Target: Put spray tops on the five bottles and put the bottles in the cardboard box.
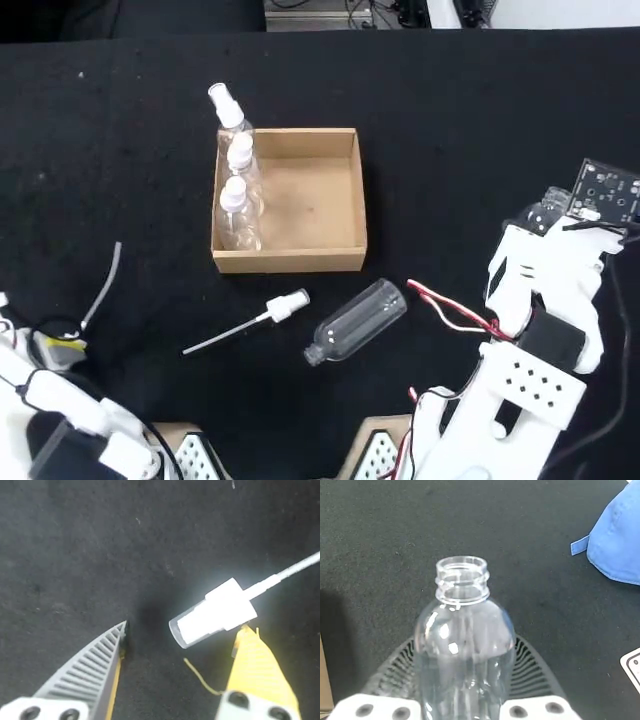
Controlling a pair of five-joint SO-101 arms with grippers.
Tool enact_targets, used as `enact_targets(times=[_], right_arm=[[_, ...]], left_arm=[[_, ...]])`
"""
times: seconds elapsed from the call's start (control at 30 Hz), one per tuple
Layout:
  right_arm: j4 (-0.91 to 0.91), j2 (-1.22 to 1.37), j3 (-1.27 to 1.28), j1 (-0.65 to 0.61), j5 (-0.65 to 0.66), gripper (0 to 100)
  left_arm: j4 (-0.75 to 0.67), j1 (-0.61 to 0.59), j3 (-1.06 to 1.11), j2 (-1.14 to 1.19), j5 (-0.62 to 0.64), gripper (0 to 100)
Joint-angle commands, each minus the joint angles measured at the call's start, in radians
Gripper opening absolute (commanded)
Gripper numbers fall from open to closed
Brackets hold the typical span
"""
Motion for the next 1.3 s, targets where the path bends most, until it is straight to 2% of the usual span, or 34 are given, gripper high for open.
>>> enact_targets(times=[0.0, 0.2, 0.4, 0.57, 0.8, 1.03, 1.2, 1.27], right_arm=[[0.003, -0.030, -0.007, -0.017, 0.002, 1.1], [0.003, -0.030, -0.007, -0.017, 0.002, 1.1], [0.002, -0.030, -0.007, -0.017, 0.002, 1.1], [0.002, -0.031, -0.013, -0.017, 0.002, 1.1], [0.002, -0.031, -0.012, -0.017, 0.002, 1.1], [0.002, -0.031, -0.010, -0.017, 0.002, 1.1], [0.002, -0.031, -0.008, -0.017, 0.002, 1.1], [0.002, -0.031, -0.008, -0.017, 0.002, 1.1]], left_arm=[[0.060, 0.027, -0.154, 0.038, 0.006, 31], [0.324, 0.021, -0.323, 0.091, -0.012, 31], [0.253, -0.058, -0.275, 0.138, -0.269, 31], [0.153, -0.122, -0.257, 0.198, -0.353, 31], [0.011, -0.131, -0.303, 0.350, -0.334, 31], [0.015, -0.102, -0.549, 0.489, -0.123, 31], [0.021, -0.010, -0.576, 0.578, 0.006, 31], [0.075, 0.024, -0.599, 0.592, 0.049, 31]])
